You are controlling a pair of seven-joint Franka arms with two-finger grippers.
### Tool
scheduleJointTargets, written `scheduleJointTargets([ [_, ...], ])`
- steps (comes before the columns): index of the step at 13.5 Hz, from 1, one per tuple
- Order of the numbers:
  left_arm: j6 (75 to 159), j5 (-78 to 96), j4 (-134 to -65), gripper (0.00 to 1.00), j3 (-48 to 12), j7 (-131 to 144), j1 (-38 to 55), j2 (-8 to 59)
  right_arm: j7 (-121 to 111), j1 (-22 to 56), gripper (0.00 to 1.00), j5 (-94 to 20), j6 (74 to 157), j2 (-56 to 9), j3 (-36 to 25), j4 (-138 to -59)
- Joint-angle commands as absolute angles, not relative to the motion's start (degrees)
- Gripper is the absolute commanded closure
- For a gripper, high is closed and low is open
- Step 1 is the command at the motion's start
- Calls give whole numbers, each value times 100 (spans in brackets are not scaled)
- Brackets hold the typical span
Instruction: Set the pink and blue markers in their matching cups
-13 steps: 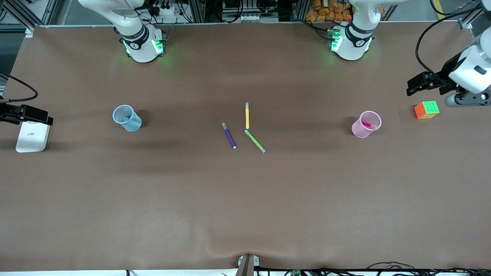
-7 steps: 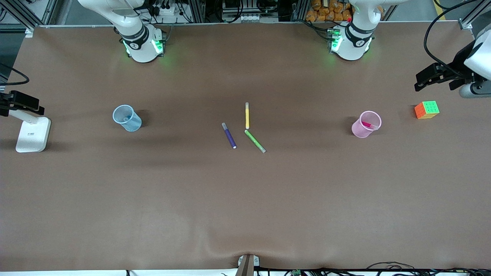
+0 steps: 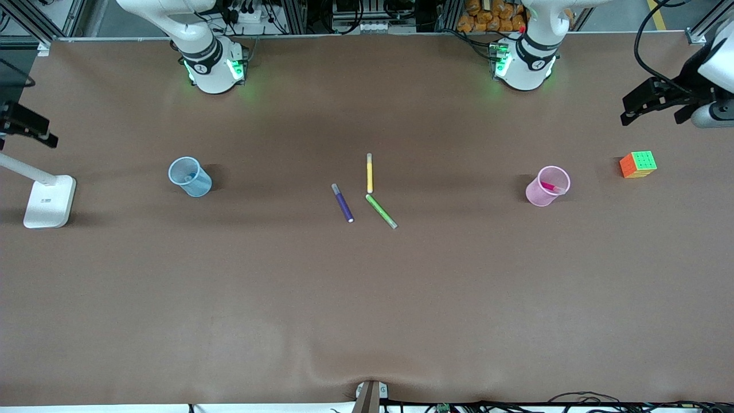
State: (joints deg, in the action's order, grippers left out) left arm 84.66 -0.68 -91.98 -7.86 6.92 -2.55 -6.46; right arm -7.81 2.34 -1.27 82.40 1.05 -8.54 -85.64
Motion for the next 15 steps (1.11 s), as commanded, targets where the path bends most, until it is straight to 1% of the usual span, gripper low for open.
scheduleJointTargets([
  [1, 8210, -27, -9070, 0, -861, 800, -290, -677, -756, 316, 0, 70, 8262, 325, -844, -8903],
  [7, 8086, -53, -8903, 0, -826, 721, -299, -677, -738, 334, 0, 141, 8271, 325, -800, -8789],
  [9, 8077, -79, -8729, 0, -817, 721, -299, -659, -773, 343, 0, 114, 8279, 325, -791, -8789],
  [15, 8068, -79, -8710, 0, -800, 721, -299, -624, -782, 396, 0, 114, 8297, 334, -712, -8789],
])
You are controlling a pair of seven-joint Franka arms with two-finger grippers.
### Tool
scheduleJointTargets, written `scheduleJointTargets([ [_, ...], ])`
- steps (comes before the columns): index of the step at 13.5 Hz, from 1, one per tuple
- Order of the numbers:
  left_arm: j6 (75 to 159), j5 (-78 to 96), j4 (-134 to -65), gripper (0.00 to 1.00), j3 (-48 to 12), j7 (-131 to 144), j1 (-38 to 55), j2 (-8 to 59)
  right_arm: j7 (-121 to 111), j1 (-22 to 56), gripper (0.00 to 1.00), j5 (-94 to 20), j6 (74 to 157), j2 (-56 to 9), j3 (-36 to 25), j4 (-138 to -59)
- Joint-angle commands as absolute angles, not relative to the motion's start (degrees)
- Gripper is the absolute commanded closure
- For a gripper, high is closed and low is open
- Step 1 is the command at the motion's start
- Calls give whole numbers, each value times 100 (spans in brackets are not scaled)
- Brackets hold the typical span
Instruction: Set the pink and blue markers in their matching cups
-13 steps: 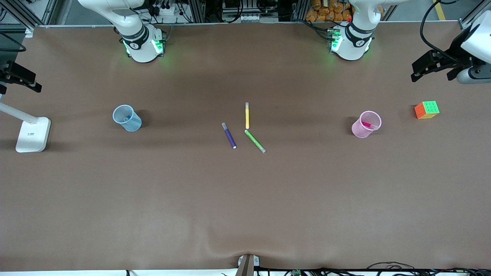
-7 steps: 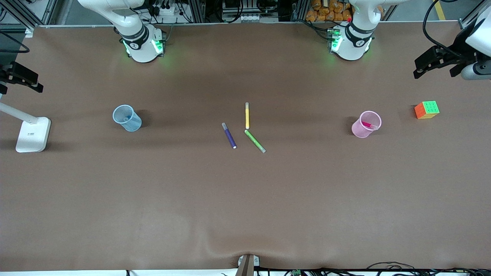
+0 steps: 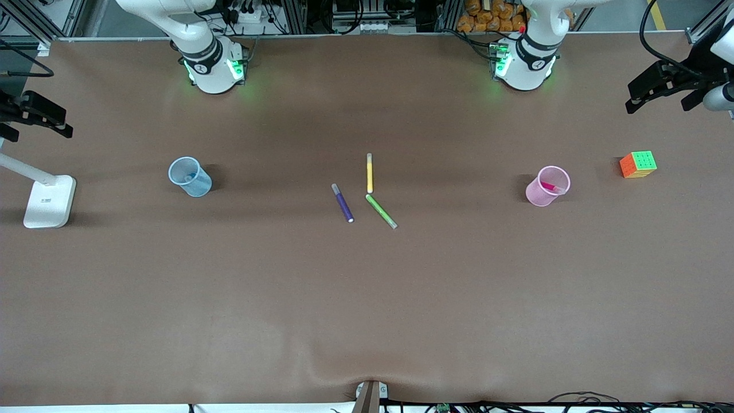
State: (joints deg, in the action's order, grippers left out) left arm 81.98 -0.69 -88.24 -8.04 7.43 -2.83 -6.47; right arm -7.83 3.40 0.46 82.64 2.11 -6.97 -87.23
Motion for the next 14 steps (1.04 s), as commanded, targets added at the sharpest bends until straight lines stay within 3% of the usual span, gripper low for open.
scheduleJointTargets([
  [1, 8007, -79, -8719, 0, -800, 747, -290, -624, -782, 396, 0, 114, 8306, 325, -712, -8798],
  [14, 7928, -62, -8692, 0, -791, 782, -299, -562, -791, 387, 0, 97, 8341, 290, -721, -8798],
])
